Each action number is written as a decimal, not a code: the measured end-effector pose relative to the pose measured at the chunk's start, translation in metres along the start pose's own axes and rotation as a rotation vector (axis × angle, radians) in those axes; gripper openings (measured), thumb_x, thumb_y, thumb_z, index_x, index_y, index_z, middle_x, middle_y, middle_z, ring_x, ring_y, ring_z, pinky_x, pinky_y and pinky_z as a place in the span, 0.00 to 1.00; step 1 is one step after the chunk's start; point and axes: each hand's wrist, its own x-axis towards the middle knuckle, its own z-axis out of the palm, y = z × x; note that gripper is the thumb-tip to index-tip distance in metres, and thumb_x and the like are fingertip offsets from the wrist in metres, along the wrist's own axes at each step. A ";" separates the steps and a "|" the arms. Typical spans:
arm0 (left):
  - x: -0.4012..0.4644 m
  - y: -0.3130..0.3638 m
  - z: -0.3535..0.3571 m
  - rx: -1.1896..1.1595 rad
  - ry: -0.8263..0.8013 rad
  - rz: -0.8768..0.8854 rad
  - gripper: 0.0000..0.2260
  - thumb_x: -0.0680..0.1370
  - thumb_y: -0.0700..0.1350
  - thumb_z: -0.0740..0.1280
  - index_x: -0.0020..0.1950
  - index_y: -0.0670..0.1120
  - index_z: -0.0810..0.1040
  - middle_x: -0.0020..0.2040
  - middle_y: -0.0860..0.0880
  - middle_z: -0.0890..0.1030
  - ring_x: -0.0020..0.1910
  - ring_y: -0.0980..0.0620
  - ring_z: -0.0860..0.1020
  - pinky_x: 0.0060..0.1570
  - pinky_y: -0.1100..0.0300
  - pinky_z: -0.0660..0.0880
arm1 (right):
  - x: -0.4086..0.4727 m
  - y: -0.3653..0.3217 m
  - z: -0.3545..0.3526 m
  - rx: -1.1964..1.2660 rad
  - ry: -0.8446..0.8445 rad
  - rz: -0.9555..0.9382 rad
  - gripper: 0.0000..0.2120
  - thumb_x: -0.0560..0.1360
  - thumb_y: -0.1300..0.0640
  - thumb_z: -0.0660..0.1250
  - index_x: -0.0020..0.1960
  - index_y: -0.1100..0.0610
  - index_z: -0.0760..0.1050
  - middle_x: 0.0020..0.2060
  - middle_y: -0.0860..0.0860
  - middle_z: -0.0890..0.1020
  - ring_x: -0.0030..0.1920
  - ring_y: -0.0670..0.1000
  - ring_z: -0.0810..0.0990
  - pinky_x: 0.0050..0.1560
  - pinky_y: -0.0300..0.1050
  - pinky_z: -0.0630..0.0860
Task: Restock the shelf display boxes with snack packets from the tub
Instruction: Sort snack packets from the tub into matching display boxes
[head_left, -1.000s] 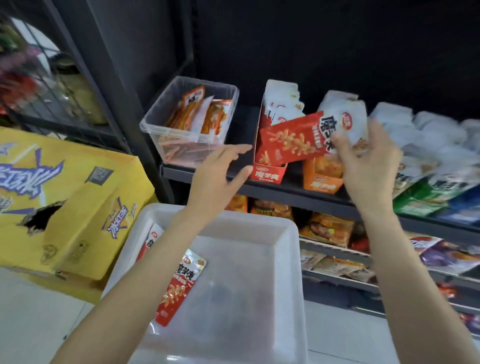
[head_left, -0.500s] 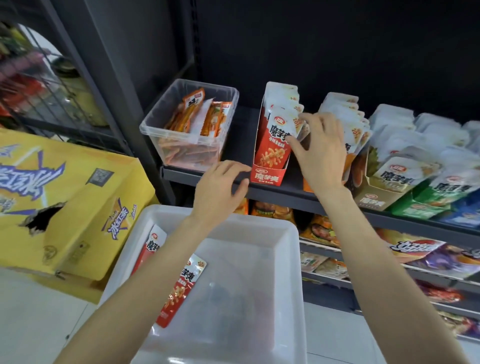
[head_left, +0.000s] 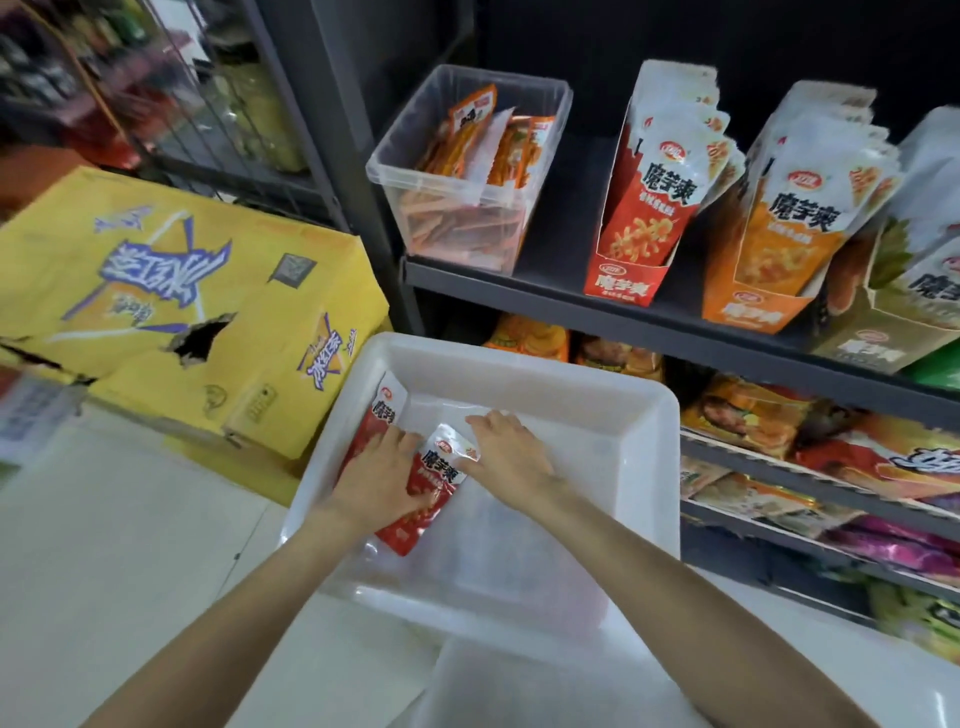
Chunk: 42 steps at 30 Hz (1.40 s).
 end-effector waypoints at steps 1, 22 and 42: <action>0.002 -0.001 0.003 0.017 -0.018 -0.004 0.33 0.72 0.60 0.67 0.72 0.48 0.62 0.67 0.47 0.67 0.66 0.47 0.67 0.65 0.55 0.66 | 0.005 -0.002 0.008 -0.049 -0.007 0.036 0.28 0.77 0.43 0.62 0.70 0.58 0.64 0.64 0.57 0.71 0.65 0.58 0.69 0.63 0.51 0.67; 0.018 0.099 -0.107 -0.533 0.381 0.394 0.13 0.73 0.53 0.71 0.53 0.48 0.79 0.48 0.52 0.83 0.45 0.54 0.81 0.46 0.60 0.77 | -0.098 0.043 -0.144 1.136 0.541 0.095 0.06 0.74 0.59 0.69 0.49 0.50 0.75 0.45 0.46 0.83 0.44 0.44 0.84 0.40 0.37 0.80; 0.140 0.175 -0.145 -0.611 0.607 0.277 0.26 0.77 0.54 0.66 0.72 0.47 0.63 0.67 0.47 0.71 0.59 0.52 0.76 0.54 0.51 0.78 | -0.009 0.101 -0.235 -0.010 0.924 0.248 0.21 0.77 0.51 0.66 0.67 0.57 0.67 0.60 0.53 0.77 0.52 0.53 0.79 0.42 0.37 0.65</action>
